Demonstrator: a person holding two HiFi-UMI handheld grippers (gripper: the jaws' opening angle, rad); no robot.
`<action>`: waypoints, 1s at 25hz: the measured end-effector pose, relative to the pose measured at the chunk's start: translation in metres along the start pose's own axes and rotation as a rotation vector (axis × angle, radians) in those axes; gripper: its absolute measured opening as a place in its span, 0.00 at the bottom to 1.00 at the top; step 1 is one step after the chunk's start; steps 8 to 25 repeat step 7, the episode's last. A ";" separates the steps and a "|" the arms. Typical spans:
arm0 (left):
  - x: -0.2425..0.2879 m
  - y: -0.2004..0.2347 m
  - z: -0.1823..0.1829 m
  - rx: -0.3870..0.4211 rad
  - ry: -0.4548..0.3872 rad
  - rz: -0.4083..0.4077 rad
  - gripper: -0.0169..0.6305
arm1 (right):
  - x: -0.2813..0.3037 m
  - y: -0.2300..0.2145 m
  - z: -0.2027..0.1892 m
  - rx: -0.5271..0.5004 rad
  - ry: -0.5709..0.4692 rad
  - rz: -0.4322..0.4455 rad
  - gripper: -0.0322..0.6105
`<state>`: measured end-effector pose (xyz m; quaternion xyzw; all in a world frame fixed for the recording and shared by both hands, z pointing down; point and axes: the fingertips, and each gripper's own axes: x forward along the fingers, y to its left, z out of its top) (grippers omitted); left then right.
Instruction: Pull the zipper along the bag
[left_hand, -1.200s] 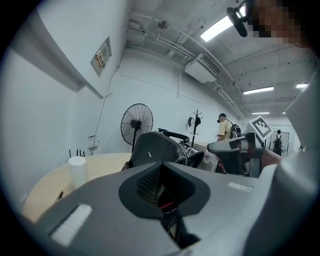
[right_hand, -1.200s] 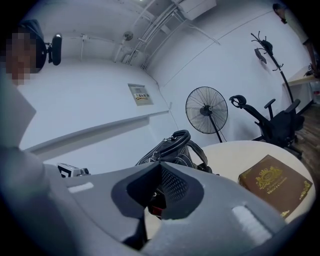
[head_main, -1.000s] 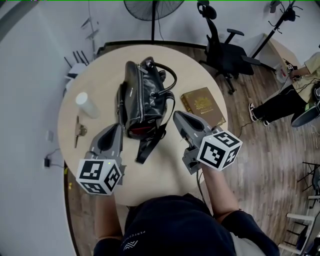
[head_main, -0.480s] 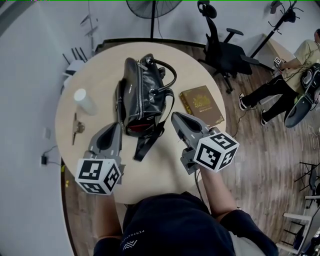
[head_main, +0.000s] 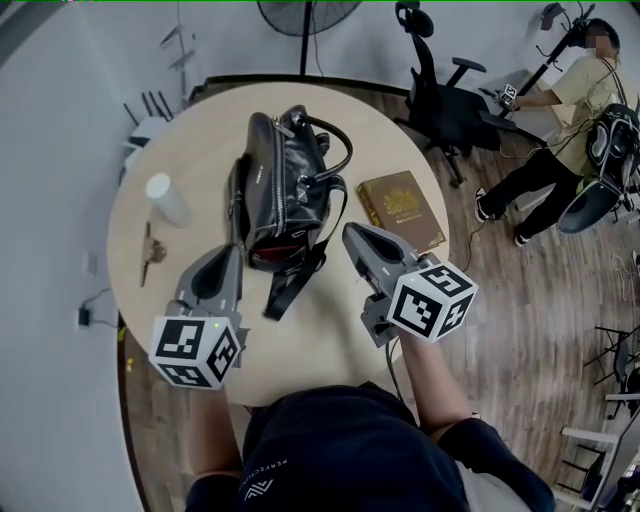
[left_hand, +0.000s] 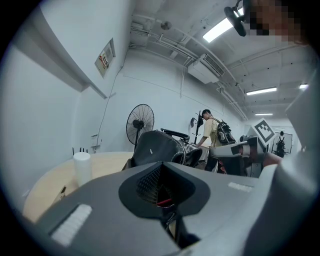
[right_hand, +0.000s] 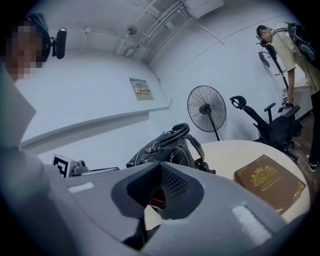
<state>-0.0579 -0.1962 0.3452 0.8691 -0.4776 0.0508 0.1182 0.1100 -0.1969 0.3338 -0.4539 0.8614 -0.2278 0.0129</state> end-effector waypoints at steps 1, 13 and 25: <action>0.000 -0.001 -0.001 0.002 0.002 -0.002 0.05 | 0.000 0.000 -0.001 -0.001 0.002 0.002 0.05; 0.000 -0.002 -0.011 0.003 0.009 -0.009 0.05 | 0.002 0.001 -0.006 -0.010 0.007 0.005 0.05; 0.000 -0.002 -0.011 0.003 0.009 -0.009 0.05 | 0.002 0.001 -0.006 -0.010 0.007 0.005 0.05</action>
